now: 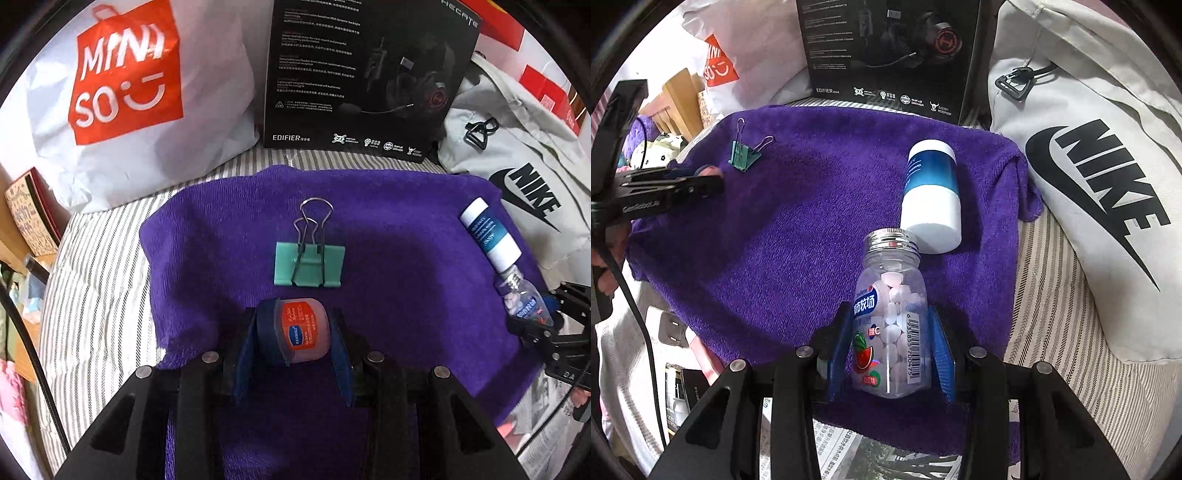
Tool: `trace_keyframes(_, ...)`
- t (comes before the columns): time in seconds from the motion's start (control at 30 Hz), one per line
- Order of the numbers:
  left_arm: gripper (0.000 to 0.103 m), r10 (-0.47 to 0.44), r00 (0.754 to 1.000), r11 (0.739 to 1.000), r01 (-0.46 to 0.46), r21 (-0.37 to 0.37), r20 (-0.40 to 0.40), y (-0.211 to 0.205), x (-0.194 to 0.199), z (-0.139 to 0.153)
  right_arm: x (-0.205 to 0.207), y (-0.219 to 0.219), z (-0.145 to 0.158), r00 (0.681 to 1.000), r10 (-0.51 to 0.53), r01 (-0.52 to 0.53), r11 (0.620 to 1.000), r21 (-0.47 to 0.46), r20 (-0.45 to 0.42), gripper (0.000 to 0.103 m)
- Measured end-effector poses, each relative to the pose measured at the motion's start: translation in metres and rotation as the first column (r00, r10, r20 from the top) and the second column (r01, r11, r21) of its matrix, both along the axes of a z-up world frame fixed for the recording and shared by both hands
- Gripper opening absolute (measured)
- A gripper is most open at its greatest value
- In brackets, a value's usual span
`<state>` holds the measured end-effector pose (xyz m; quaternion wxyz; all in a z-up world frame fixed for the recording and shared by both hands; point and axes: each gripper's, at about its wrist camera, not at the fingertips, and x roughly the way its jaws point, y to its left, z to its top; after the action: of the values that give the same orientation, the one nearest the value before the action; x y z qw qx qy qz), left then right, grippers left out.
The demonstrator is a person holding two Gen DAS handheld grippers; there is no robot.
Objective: Organize rigid objects
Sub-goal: 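Carry the tin with the left gripper while the right gripper carries the candy bottle onto the towel, then open the left gripper beside the clip while the right gripper releases the candy bottle beside the white bottle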
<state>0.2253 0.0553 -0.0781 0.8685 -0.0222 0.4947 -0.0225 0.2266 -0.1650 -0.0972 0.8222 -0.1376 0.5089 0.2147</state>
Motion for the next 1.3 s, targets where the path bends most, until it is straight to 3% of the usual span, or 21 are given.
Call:
trace_keyframes(0.27,0.036,-0.008,1.0,0.999,0.008,0.051,0.001,-0.008,0.005,-0.002,-0.001,-0.001,0.0,1.0,-0.001,0.001,1.0,0.001,0.012,0.042)
trace_keyframes(0.43,0.038,0.0,1.0,0.999,-0.001,0.052,0.006,-0.009,0.004,-0.004,-0.002,0.001,0.0,1.0,0.017,-0.017,1.0,0.0,0.004,0.048)
trace_keyframes(0.6,0.058,-0.017,1.0,0.998,0.018,0.058,-0.008,-0.016,-0.006,-0.006,-0.005,0.0,0.002,1.0,-0.003,0.003,1.0,-0.008,-0.008,0.051)
trace_keyframes(0.77,0.061,0.008,1.0,0.999,-0.007,0.045,-0.017,-0.017,-0.018,-0.001,-0.012,-0.006,0.012,0.999,-0.037,0.037,0.999,0.016,-0.005,0.057)
trace_keyframes(0.83,0.061,-0.003,1.0,1.0,0.003,0.016,-0.002,-0.019,-0.028,0.007,-0.02,-0.011,0.022,0.999,-0.05,0.05,0.999,0.021,0.014,0.057)
trace_keyframes(1.03,0.061,-0.034,0.997,0.998,0.03,0.05,0.075,-0.039,-0.084,0.041,-0.056,-0.025,0.054,0.994,-0.08,0.074,0.993,0.09,0.07,0.061)
trace_keyframes(1.3,0.061,-0.017,0.999,1.0,0.018,-0.013,0.027,-0.049,-0.134,0.037,-0.104,-0.037,0.07,0.991,-0.115,0.102,0.981,0.167,0.07,0.061)
